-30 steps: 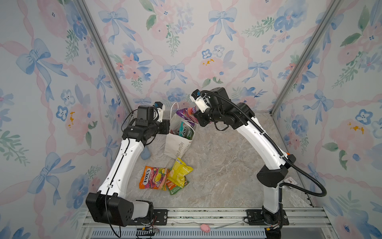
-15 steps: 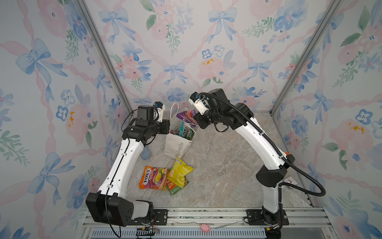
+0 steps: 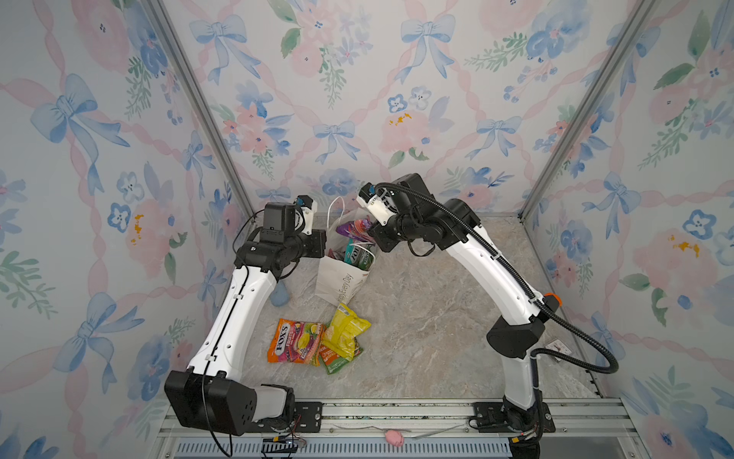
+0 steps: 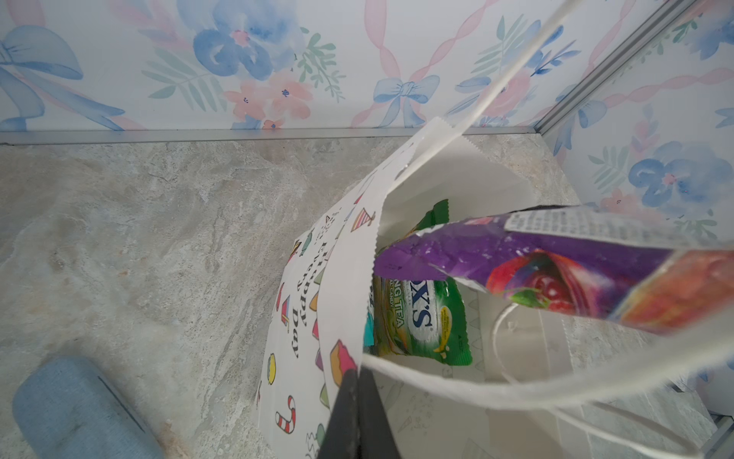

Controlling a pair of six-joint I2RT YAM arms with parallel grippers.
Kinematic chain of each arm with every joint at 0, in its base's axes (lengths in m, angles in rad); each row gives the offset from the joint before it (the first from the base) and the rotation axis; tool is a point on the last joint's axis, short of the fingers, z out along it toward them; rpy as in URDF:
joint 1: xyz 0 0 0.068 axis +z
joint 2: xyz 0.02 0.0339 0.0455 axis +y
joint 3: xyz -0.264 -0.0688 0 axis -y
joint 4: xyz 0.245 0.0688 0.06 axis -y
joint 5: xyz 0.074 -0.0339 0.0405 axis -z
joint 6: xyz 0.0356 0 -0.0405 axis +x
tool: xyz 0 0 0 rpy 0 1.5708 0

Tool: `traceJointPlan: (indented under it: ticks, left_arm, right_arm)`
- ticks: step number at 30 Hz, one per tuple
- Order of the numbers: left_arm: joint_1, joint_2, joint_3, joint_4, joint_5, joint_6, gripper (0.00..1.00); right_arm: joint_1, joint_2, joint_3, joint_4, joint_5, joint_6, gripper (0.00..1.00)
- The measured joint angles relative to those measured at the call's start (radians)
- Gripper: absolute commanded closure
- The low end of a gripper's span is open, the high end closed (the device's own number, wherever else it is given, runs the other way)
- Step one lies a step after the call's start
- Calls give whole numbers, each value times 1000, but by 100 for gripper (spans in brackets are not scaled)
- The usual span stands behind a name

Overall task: Place the snacks into the paper bag
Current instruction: Place the snack in the paper bag.

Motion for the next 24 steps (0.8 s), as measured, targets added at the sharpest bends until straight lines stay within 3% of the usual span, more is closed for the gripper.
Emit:
traceJointPlan:
  ticks: [8, 9, 12, 16, 18, 24]
  left_arm:
    - [0, 0, 0, 0, 0, 0, 100]
    - [0, 0, 0, 0, 0, 0, 100]
    - [0, 0, 0, 0, 0, 0, 100]
    - [0, 0, 0, 0, 0, 0, 100]
    - [0, 0, 0, 0, 0, 0, 100]
    - [1, 0, -1, 0, 0, 0, 100]
  right_arm:
    - [4, 56, 58, -3, 0, 0, 97]
    - [4, 66, 72, -3, 0, 1, 89]
    - [4, 89, 103, 7, 1, 15, 53]
    - [-6, 97, 110, 57, 21, 41, 25]
    - [-13, 97, 111, 87, 31, 56, 18]
    - [-51, 68, 52, 205, 57, 90, 14]
